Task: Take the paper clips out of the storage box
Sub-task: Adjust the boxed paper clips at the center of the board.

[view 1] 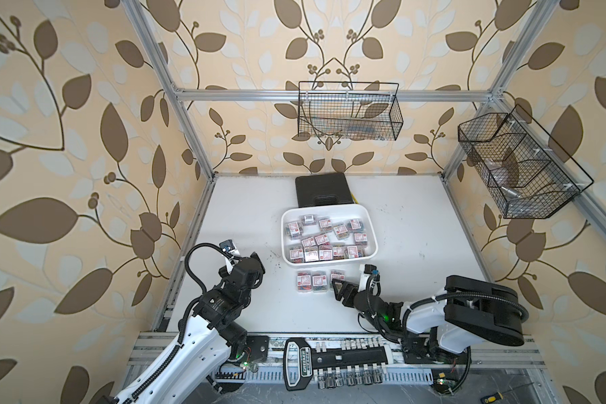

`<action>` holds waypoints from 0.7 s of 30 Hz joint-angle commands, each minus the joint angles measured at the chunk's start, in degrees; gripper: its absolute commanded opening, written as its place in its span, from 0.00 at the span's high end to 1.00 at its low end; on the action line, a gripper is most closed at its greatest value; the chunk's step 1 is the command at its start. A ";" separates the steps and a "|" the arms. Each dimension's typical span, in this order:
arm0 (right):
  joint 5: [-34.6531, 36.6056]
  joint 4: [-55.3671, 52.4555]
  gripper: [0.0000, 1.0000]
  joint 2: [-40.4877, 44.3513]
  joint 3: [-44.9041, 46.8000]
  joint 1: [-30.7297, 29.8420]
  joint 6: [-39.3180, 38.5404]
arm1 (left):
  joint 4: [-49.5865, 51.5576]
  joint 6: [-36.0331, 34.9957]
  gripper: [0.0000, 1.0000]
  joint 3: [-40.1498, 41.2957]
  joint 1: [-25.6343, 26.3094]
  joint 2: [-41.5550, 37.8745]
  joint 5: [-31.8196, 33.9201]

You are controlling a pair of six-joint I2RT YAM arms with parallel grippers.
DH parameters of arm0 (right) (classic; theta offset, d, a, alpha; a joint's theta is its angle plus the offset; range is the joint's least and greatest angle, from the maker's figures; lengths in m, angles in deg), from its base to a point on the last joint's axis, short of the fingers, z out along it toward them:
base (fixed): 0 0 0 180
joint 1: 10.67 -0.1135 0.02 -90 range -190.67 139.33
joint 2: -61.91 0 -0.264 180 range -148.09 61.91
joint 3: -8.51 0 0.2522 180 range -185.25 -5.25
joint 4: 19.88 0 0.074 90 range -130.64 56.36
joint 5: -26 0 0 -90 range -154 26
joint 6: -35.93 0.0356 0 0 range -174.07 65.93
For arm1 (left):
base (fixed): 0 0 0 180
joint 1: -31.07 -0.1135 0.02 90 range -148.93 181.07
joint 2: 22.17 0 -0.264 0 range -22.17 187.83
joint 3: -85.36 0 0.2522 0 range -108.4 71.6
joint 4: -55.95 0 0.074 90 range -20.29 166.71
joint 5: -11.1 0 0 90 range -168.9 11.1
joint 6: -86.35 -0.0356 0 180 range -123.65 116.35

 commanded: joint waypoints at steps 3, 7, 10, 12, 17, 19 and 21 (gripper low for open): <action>2.41 -7.01 0.14 2.82 0.15 0.16 -2.09 | -1.07 0.03 0.22 -0.96 -0.39 0.86 0.78; 2.42 -9.89 0.14 5.13 -0.71 0.58 -3.21 | -1.92 -1.05 0.22 -0.72 -0.39 0.88 -0.94; 0.31 -9.80 0.14 6.55 0.33 3.15 -3.45 | -1.91 -1.12 0.23 -0.79 -0.38 0.93 -1.33; -1.67 -9.83 0.14 7.77 0.64 5.00 -4.63 | -1.77 -1.05 0.23 -0.79 -0.38 0.80 -1.39; -1.10 -10.94 0.09 10.22 0.82 5.81 -6.59 | -1.70 -1.03 0.23 -0.52 -0.38 0.10 -1.55; -2.01 -9.76 0.10 9.99 1.01 5.96 -7.08 | -1.65 -1.03 0.23 -0.53 -0.39 0.18 -1.60; -2.98 -7.84 0.17 9.64 0.66 5.24 -8.79 | -1.73 -0.97 0.23 -0.52 -0.36 0.34 -1.60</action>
